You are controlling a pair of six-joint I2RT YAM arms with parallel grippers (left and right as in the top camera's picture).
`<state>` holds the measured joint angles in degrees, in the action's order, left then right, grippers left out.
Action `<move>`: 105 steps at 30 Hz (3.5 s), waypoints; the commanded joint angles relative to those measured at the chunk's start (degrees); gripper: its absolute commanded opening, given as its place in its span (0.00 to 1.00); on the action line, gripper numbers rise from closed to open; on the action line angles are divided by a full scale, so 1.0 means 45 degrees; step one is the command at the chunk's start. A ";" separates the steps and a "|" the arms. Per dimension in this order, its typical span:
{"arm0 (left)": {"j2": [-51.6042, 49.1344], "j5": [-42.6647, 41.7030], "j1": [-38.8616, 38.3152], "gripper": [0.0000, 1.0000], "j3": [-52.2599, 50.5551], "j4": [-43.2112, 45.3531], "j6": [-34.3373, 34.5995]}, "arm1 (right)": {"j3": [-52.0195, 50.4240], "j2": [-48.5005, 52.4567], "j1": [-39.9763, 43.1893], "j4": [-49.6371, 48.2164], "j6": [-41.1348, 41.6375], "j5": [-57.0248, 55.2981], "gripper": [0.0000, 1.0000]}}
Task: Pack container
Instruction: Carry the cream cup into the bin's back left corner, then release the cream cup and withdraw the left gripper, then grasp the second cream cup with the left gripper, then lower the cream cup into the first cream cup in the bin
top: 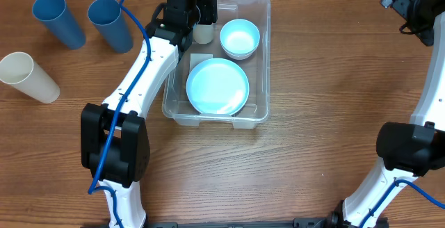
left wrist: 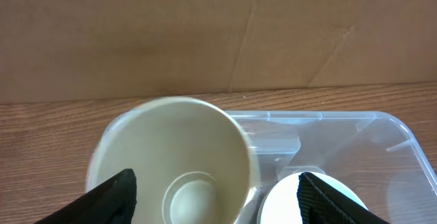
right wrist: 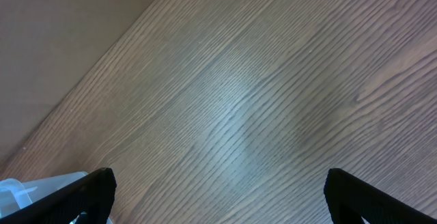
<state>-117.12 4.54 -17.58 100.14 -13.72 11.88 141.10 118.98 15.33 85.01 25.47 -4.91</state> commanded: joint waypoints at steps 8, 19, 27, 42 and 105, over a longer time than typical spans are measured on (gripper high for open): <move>0.0457 0.0073 -0.0015 0.72 0.0204 -0.0151 -0.0063 | 0.0233 -0.0291 0.0005 -0.0053 0.0039 -0.0121 1.00; 0.5056 0.3395 0.0257 0.77 0.0204 -0.5372 0.0194 | 0.0233 -0.0291 0.0005 -0.0053 0.0039 -0.0121 1.00; 0.6989 0.4216 0.3842 0.83 0.0185 -1.0885 0.3143 | 0.0233 -0.0291 0.0005 -0.0053 0.0039 -0.0121 1.00; 0.2759 0.3643 0.9190 1.00 0.0185 -0.9564 0.2200 | 0.0233 -0.0291 0.0005 -0.0053 0.0039 -0.0121 1.00; 0.3546 -0.0928 -0.0525 0.04 0.0257 -0.2803 -0.1263 | 0.0233 -0.0291 0.0005 -0.0053 0.0039 -0.0121 1.00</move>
<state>-101.38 -0.34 -19.68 101.08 -25.50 7.35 141.12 118.98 15.35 85.01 25.47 -4.93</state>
